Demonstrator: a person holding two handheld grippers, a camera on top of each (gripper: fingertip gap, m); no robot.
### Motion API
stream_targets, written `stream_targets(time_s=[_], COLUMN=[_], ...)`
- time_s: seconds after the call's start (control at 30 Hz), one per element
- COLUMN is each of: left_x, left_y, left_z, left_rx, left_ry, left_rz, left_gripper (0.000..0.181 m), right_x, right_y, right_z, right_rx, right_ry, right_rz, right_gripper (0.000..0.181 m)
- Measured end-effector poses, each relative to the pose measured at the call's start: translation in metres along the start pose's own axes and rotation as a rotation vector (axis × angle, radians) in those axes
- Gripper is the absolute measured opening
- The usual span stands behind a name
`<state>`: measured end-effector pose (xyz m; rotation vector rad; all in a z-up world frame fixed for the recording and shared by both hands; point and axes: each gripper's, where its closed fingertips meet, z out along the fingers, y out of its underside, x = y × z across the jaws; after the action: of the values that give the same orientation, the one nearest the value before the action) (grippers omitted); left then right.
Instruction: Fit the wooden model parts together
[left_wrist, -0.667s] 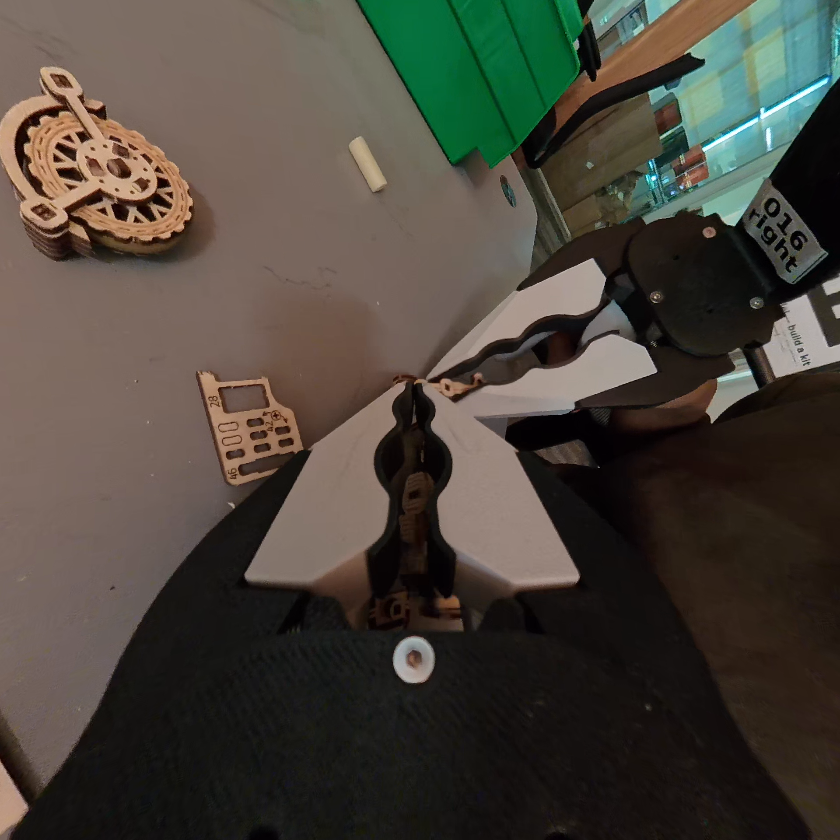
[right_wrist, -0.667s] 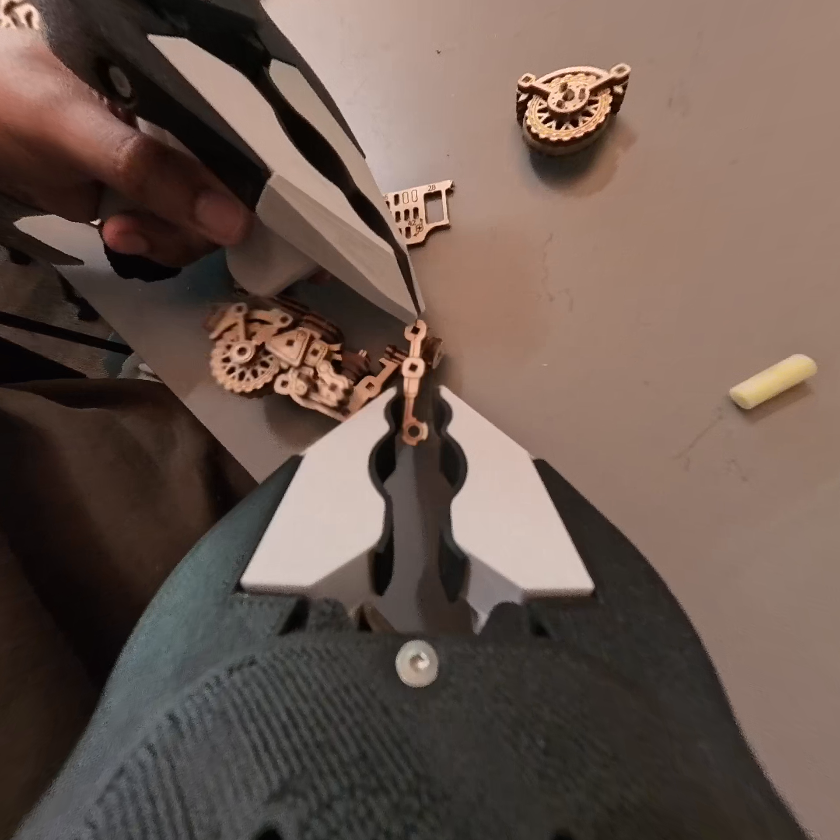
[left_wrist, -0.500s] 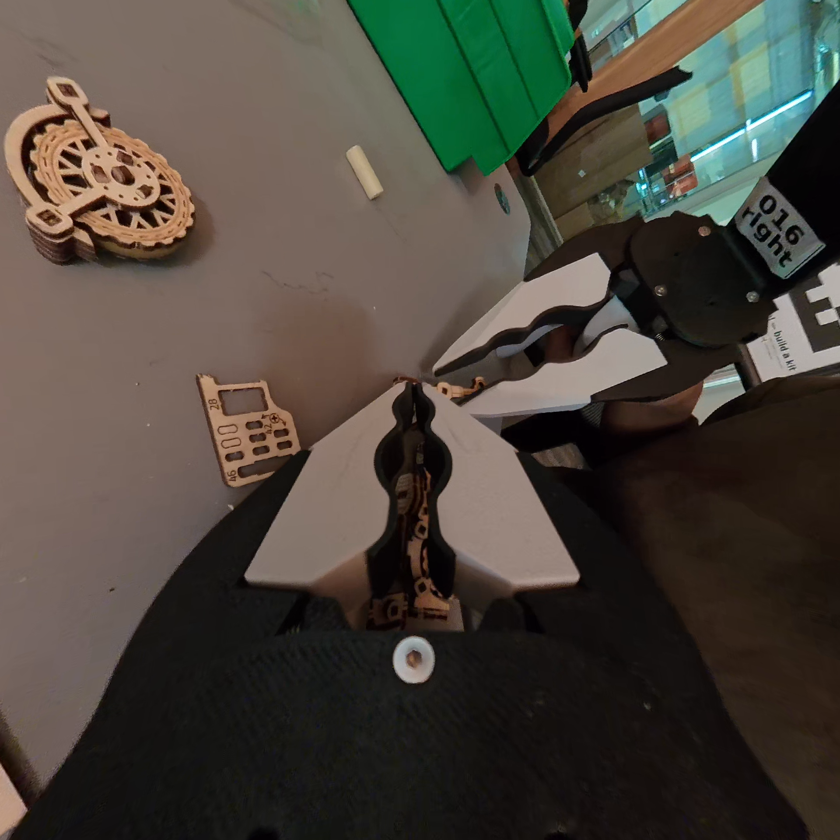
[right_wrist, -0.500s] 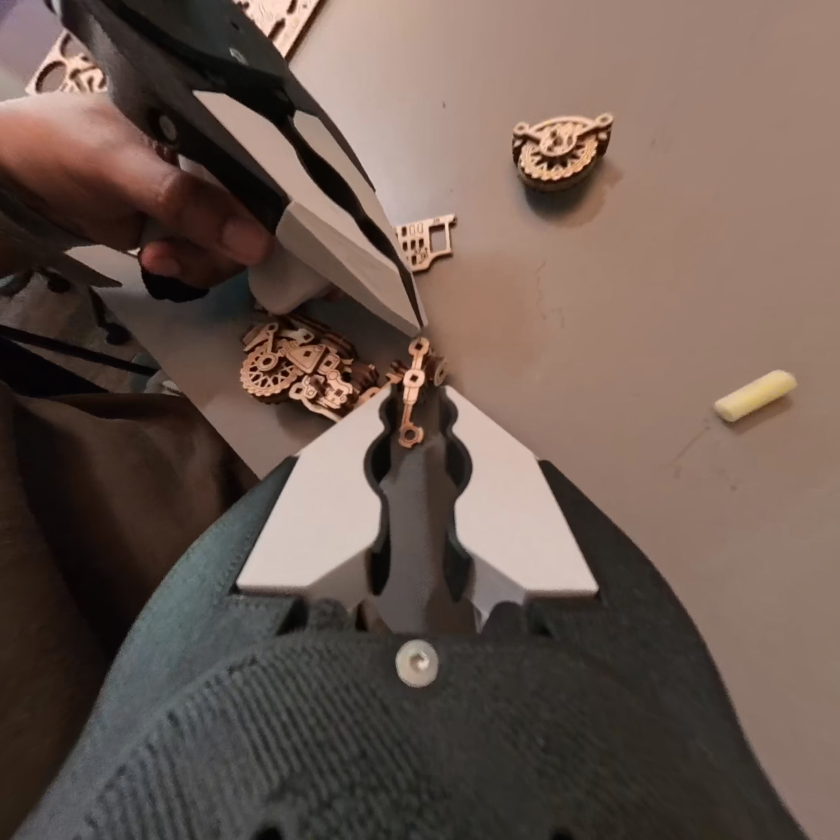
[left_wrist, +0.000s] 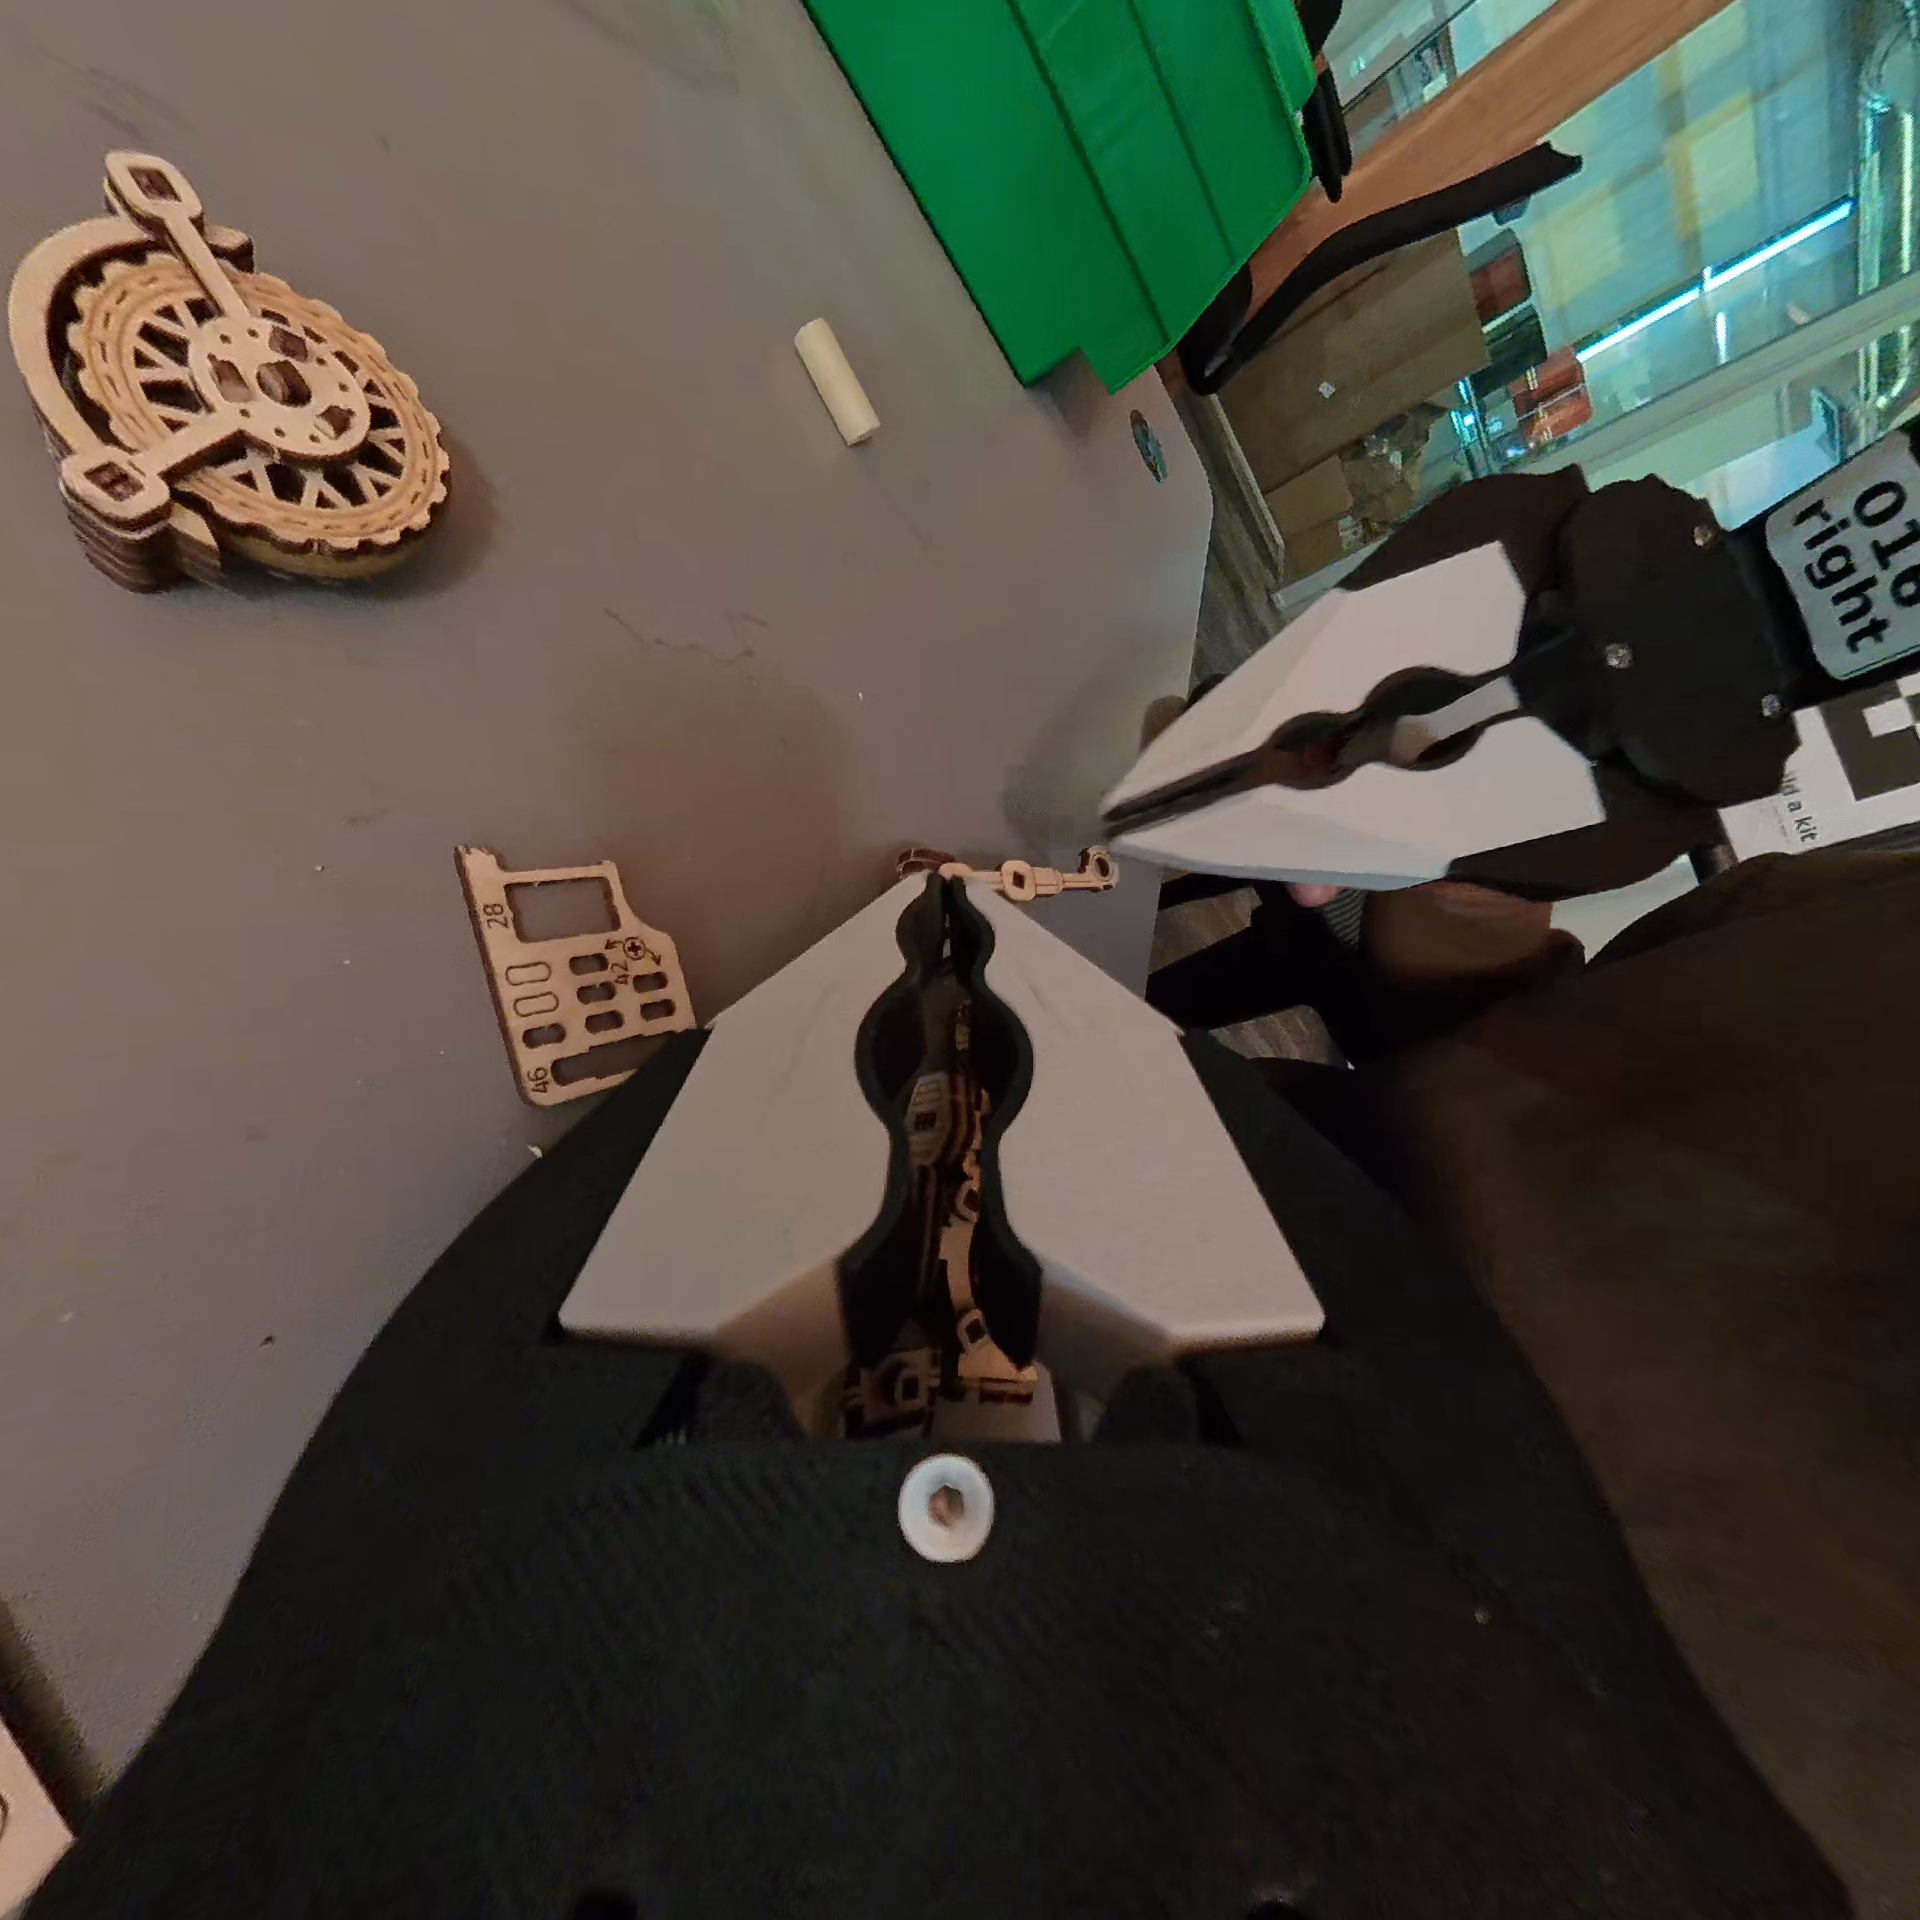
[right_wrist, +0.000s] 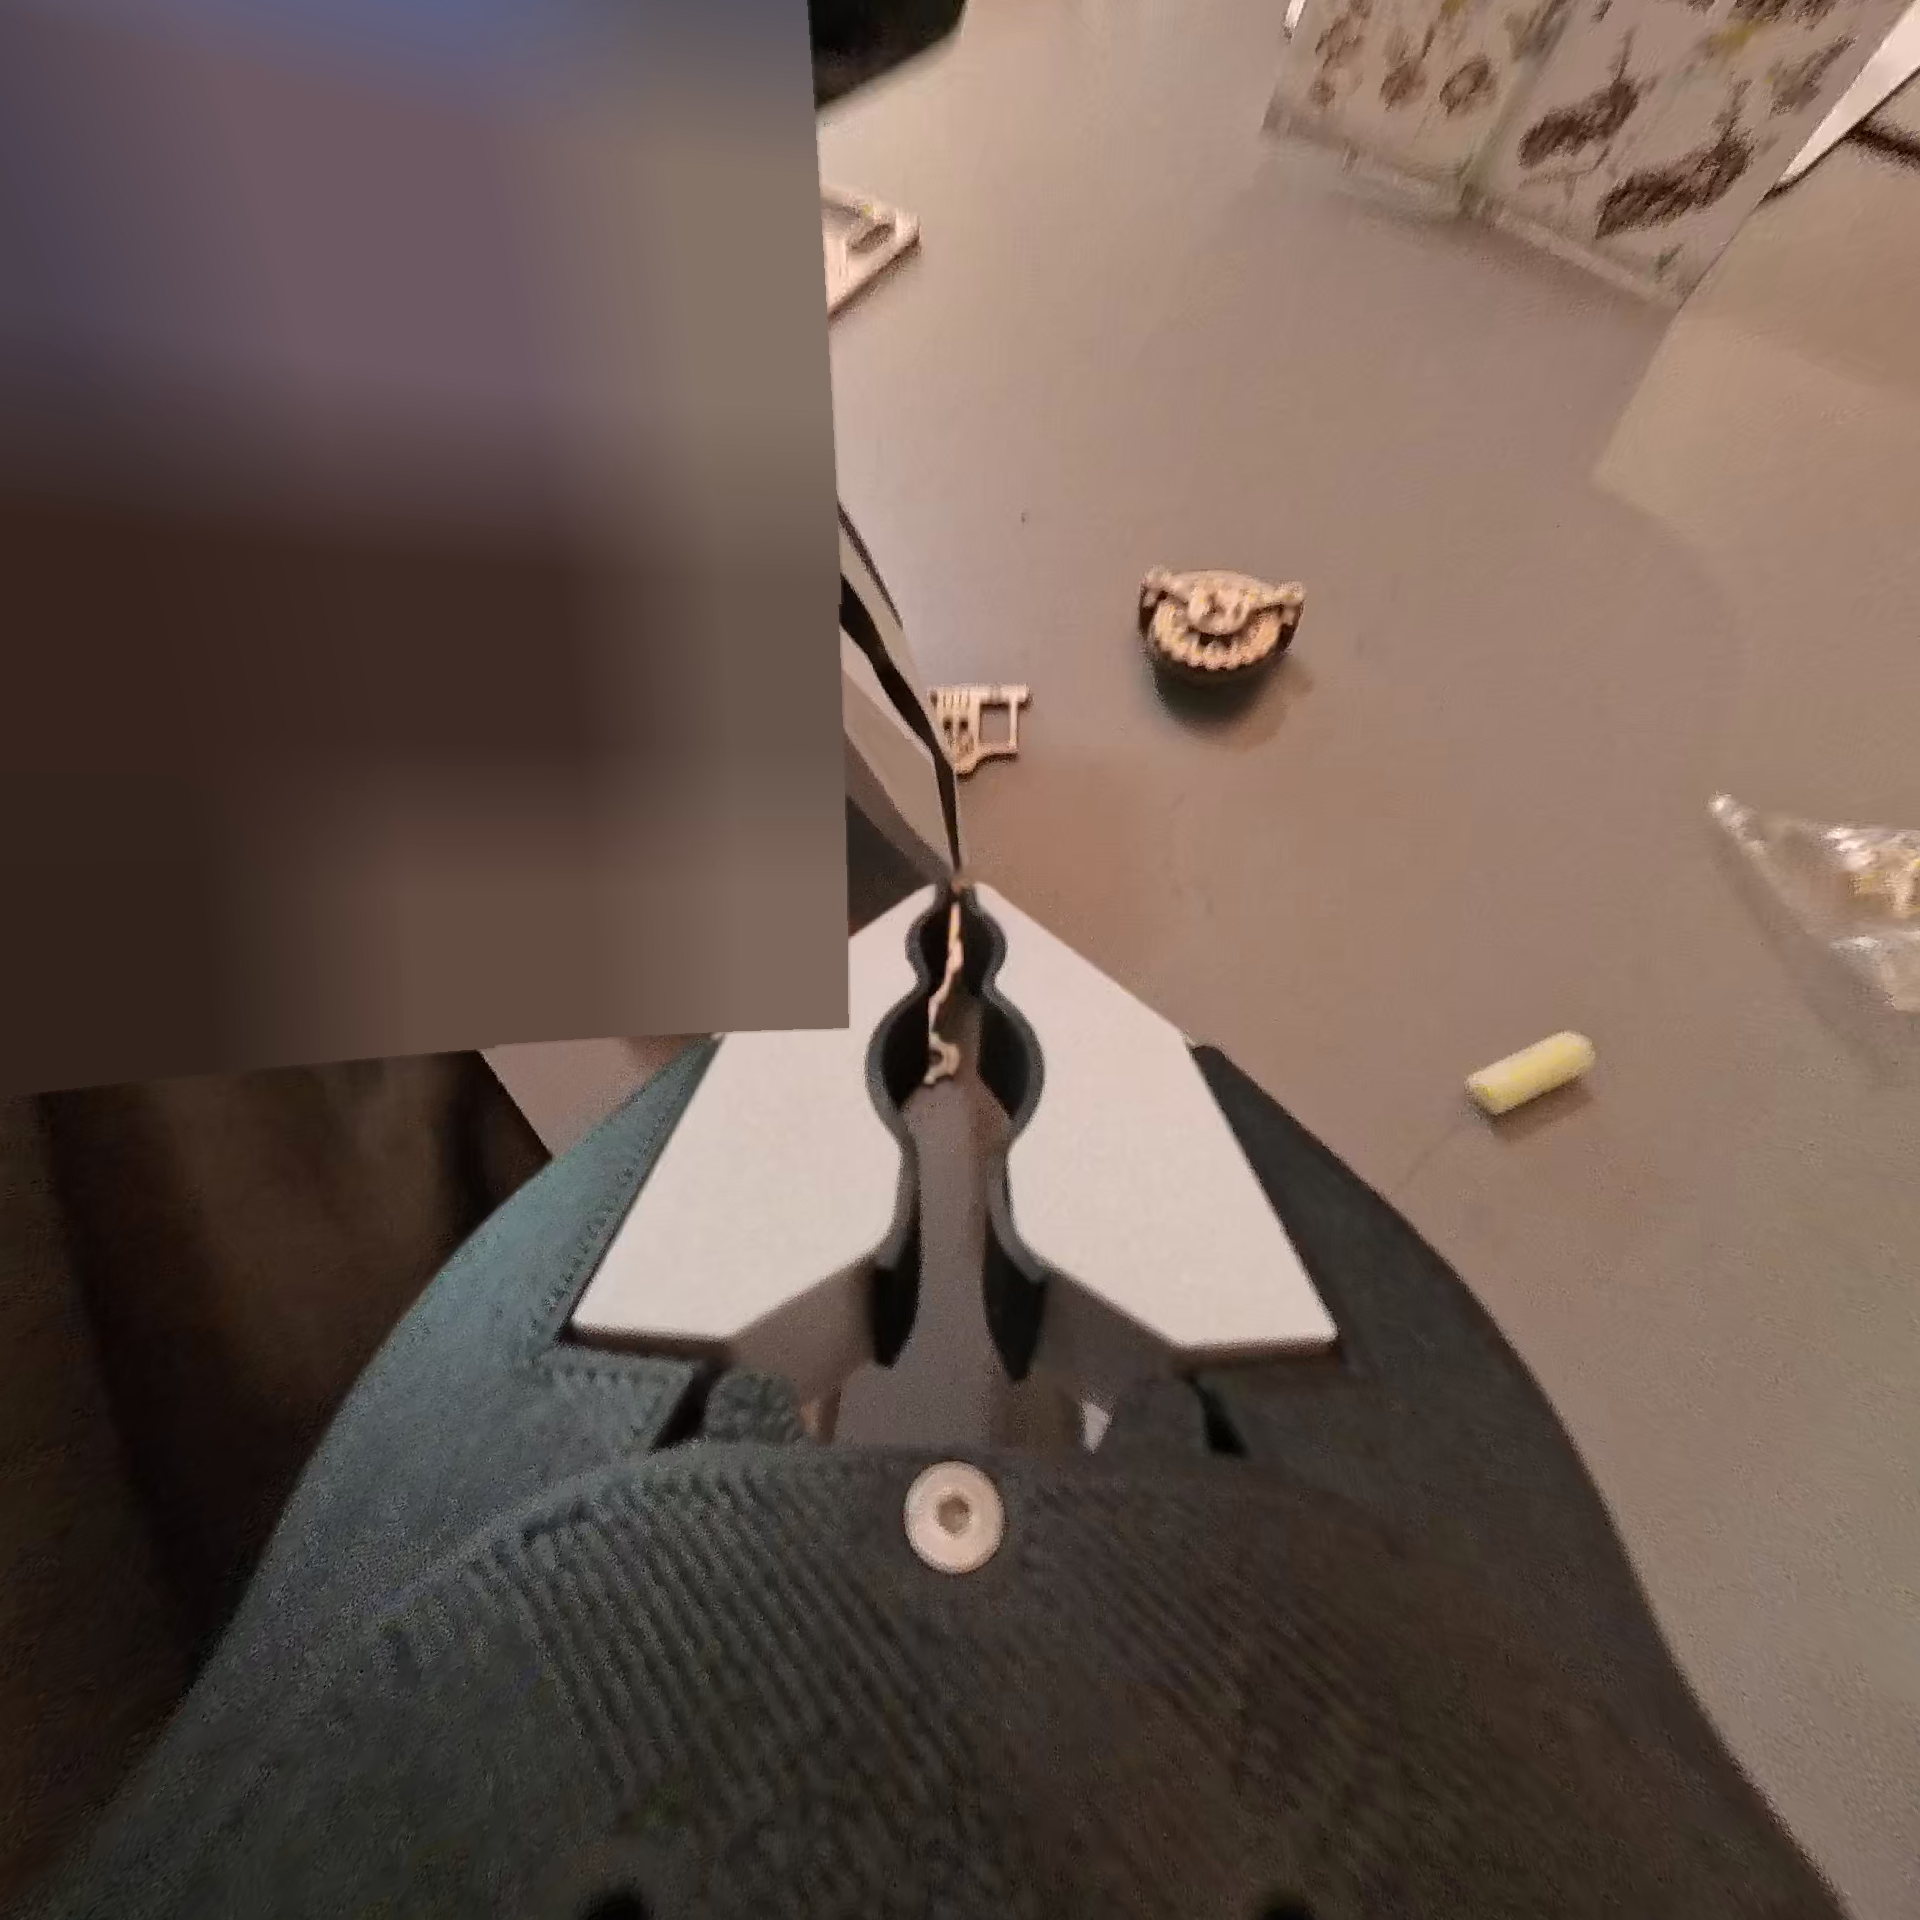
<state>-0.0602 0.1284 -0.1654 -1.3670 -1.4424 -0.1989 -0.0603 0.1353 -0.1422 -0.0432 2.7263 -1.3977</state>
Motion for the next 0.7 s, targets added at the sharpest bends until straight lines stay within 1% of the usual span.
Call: stream_targets(time_s=[0.07,0.1,0.2,0.27,0.33,0.4,0.43,0.57,0.63,0.7], left_x=[-0.001,-0.001,-0.001,-0.001,-0.001,-0.001,-0.001,-0.002,-0.002,-0.002], left_y=[0.001,0.002,0.001,0.001,0.002,0.002,0.002,0.001,0.002,0.002], left_z=[0.001,0.001,0.001,0.001,0.001,0.001,0.001,0.001,0.001,0.001], left_rx=[-0.005,-0.007,-0.007,-0.006,-0.007,-0.008,-0.008,-0.006,-0.007,-0.007], left_ry=[-0.006,-0.009,-0.012,-0.009,-0.009,-0.009,-0.011,-0.011,-0.010,-0.009], left_rz=[0.004,0.007,0.010,0.007,0.007,0.007,0.007,0.004,0.002,0.002], left_gripper=[0.000,0.000,0.000,0.000,0.000,0.000,0.000,0.000,0.000,0.000], right_x=[0.003,0.005,0.005,0.001,0.000,0.005,0.007,0.003,0.002,0.000], right_y=[0.015,0.017,0.007,0.003,0.010,0.020,0.019,-0.001,-0.001,0.005], right_z=[0.007,0.008,0.004,0.004,0.008,0.011,0.009,0.000,0.000,0.003], right_rx=[-0.071,-0.087,-0.050,-0.026,-0.051,-0.096,-0.092,-0.001,0.004,-0.019], right_ry=[0.022,0.042,0.068,0.046,0.019,0.036,0.041,0.022,0.012,-0.002], right_rz=[-0.020,-0.037,-0.080,-0.072,-0.046,-0.030,-0.028,-0.019,-0.010,-0.010], right_gripper=[0.000,0.000,0.000,0.000,0.000,0.000,0.000,0.000,0.000,0.000])
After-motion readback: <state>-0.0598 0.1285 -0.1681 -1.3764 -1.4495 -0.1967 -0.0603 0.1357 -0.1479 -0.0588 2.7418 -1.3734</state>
